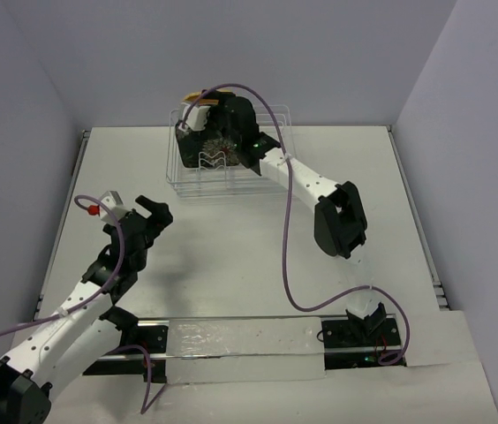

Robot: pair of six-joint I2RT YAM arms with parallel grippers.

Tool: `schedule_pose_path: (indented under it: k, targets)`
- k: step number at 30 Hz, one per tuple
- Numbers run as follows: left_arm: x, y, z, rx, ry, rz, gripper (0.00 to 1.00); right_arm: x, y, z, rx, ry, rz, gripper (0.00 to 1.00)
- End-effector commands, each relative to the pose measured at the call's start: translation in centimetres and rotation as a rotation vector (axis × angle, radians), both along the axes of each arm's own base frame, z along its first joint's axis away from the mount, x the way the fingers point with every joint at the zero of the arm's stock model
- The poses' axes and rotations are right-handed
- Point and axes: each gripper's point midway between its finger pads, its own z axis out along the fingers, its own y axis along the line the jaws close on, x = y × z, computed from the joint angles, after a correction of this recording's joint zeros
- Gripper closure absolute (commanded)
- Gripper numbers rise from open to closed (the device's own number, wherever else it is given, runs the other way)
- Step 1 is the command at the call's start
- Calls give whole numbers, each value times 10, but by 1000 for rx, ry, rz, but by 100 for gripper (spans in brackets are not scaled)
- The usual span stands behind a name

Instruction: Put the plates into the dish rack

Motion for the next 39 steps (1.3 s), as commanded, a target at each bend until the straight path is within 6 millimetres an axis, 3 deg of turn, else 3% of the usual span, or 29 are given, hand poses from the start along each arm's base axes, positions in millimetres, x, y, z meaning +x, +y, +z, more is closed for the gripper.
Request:
schedule_pose_path:
  k: [1,7,9,11,15,17,20,21,22,25,28,29,34,39]
  targets:
    - [8,-7,35,-38,-83,-22,1,-26,-31,135,310,-170,-46,11]
    - [11,-13,43,-57,-97,-45,1,-72,-58,162,478,-143,-9,8]
    - [11,-14,44,-59,-100,-48,1,-89,-77,188,561,-166,-23,8]
    - [11,-12,49,-62,-114,-36,1,-98,-110,194,706,-121,-131,7]
    - [13,-7,63,-66,-143,-6,1,-104,-176,162,945,50,-387,4]
    - [14,-3,70,-59,-146,15,1,-108,-201,115,1013,207,-466,4]
    - [15,4,71,-60,-141,61,1,-118,-237,70,1191,408,-504,1]
    - [15,8,69,-64,-137,85,1,-127,-260,52,1300,474,-525,0]
    - [15,8,69,-73,-137,88,1,-136,-278,54,1395,481,-529,0]
    - [16,4,58,-68,-115,68,1,-159,-310,-3,1458,533,-636,0]
    - [15,16,47,-58,-83,147,1,-187,-339,-50,1469,534,-745,0]
    - [15,19,43,-57,-70,166,1,-194,-347,-53,1485,515,-760,0]
    - [21,15,45,-65,-106,148,1,-223,-383,-102,1570,480,-907,0]
    - [28,18,54,-49,-99,181,1,-234,-387,-84,1638,432,-850,0]
